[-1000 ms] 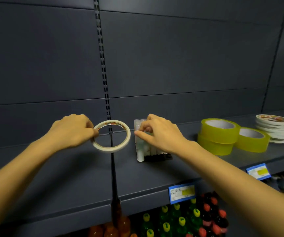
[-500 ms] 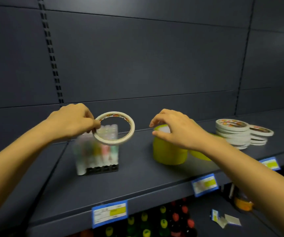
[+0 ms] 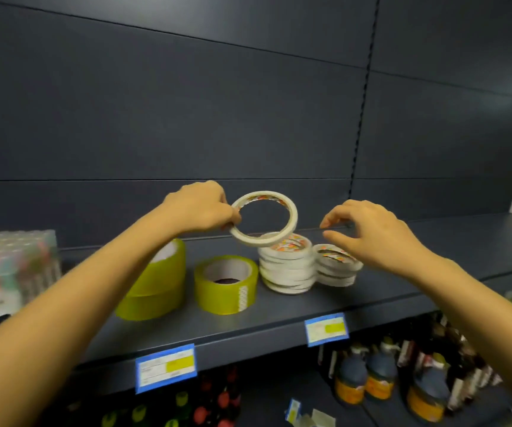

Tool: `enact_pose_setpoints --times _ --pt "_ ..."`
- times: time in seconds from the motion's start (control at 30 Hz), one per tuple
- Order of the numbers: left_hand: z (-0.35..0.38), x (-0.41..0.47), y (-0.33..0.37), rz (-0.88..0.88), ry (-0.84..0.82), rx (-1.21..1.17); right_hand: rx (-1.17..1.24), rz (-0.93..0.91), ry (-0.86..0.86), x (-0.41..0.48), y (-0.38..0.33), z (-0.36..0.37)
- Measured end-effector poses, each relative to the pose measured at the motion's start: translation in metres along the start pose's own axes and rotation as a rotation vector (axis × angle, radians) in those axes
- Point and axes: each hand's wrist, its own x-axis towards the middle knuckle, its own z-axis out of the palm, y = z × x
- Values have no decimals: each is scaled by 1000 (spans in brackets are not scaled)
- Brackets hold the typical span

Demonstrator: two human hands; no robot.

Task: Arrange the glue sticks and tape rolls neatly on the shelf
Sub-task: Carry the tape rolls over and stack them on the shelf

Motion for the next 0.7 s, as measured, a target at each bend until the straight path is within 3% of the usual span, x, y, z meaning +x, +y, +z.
enact_pose_setpoints --times 0.3,0.53,0.7 --pt "79 69 120 87 -88 186 -4 127 26 -16 91 -16" --pt "114 90 134 62 -215 377 16 146 26 -18 105 -10" --pt "114 84 123 139 6 307 38 104 1 -8 95 0"
